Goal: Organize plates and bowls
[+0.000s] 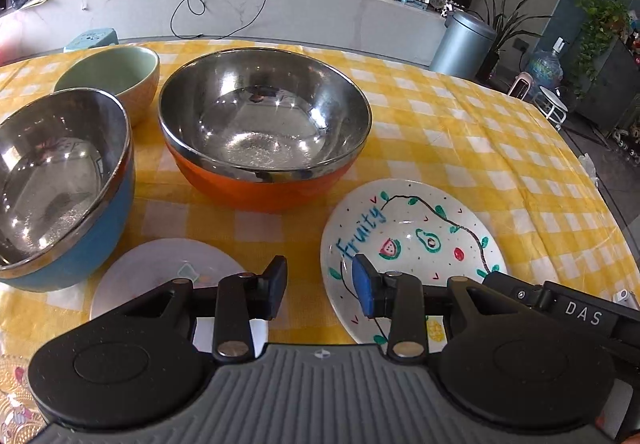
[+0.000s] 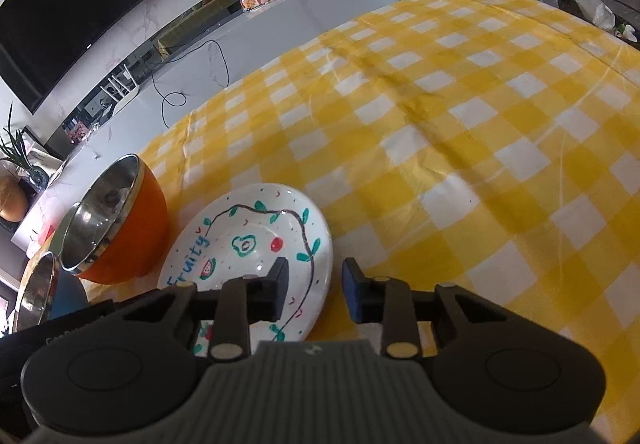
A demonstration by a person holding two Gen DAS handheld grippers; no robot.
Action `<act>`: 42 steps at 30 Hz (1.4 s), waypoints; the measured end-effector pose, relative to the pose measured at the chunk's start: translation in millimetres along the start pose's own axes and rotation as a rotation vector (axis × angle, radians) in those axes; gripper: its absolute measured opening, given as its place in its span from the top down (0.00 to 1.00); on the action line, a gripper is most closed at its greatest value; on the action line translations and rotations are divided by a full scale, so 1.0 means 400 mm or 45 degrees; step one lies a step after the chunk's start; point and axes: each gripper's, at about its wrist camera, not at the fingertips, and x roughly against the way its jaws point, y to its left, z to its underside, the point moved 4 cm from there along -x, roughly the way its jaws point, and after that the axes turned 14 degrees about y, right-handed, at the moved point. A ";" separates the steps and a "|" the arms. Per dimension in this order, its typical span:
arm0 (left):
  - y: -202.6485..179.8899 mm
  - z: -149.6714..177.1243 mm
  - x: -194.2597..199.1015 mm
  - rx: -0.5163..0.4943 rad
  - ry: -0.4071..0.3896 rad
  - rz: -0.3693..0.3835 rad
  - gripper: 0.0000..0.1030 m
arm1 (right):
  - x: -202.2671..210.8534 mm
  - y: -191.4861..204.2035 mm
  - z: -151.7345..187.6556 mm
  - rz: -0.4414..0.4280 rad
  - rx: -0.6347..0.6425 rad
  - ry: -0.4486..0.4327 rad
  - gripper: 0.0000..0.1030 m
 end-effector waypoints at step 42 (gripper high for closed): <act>0.055 0.173 0.147 0.054 -0.006 0.029 0.86 | 0.092 0.011 0.187 -0.050 -0.025 0.112 0.90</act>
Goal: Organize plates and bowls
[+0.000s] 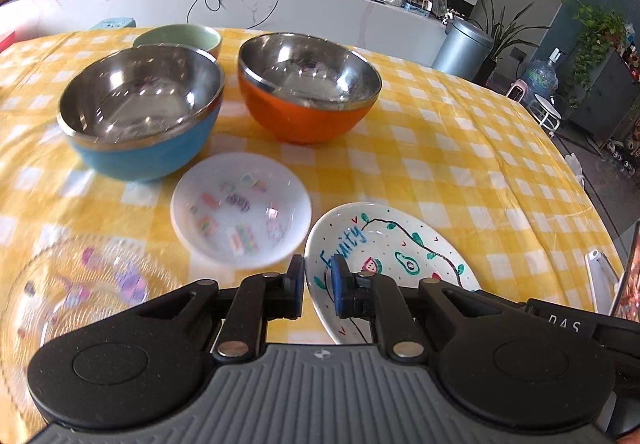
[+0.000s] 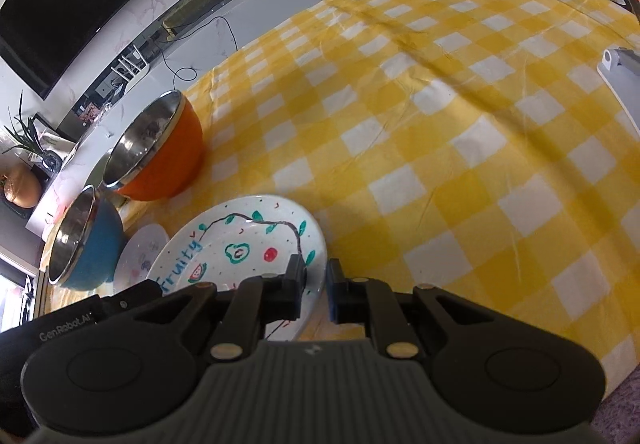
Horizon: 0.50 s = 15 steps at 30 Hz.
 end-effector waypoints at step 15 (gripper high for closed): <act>0.047 0.068 0.000 0.057 0.046 0.029 0.85 | 0.013 0.016 0.072 -0.034 0.060 0.028 0.77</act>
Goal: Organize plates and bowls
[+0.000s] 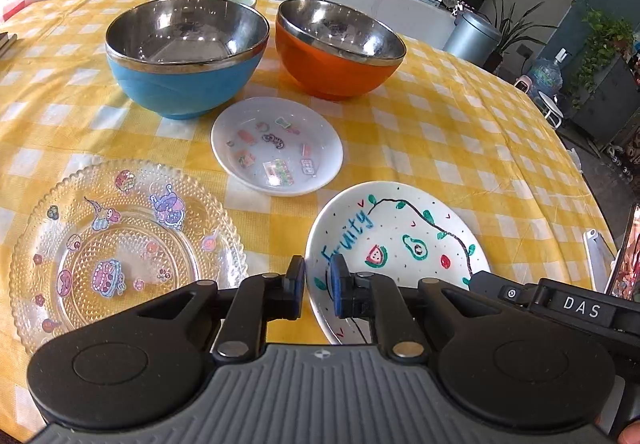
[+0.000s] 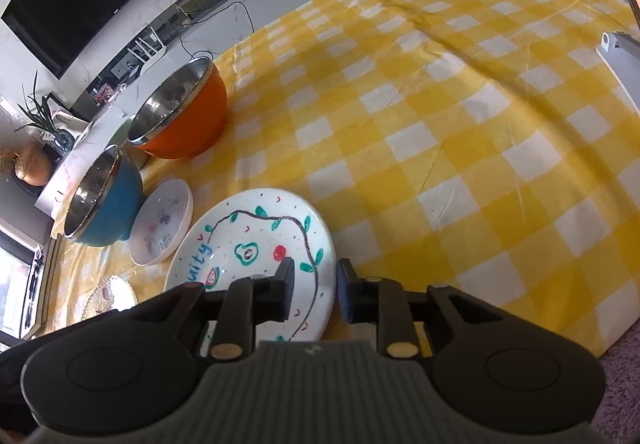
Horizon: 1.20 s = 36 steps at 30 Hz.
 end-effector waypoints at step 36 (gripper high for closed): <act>0.030 0.040 0.058 -0.072 -0.102 -0.032 0.84 | 0.008 0.027 0.023 -0.014 0.016 -0.034 0.91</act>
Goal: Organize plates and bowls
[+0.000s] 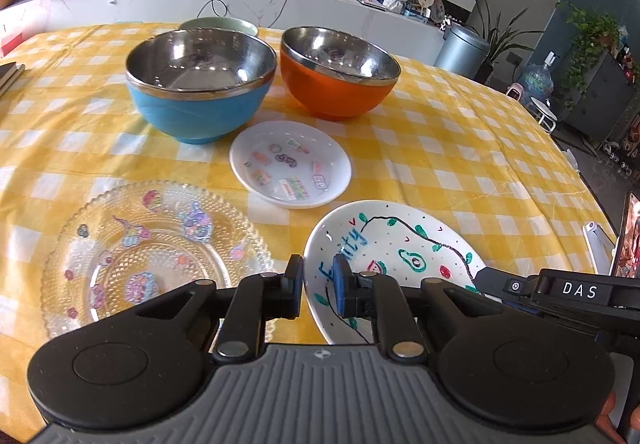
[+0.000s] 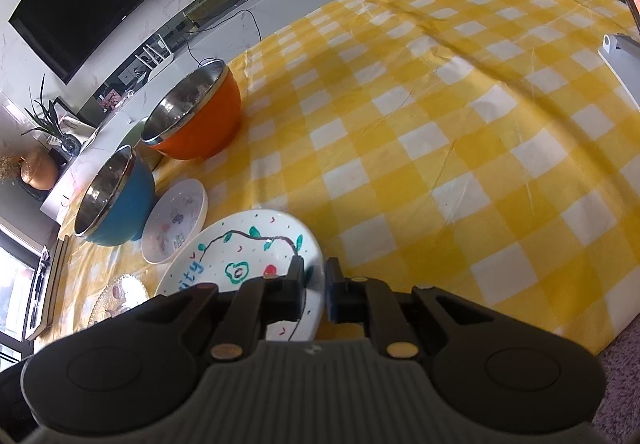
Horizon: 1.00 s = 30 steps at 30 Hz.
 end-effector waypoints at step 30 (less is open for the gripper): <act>0.316 0.065 0.141 0.346 -0.105 -0.090 0.84 | -0.098 0.340 0.080 -0.076 0.327 0.124 0.91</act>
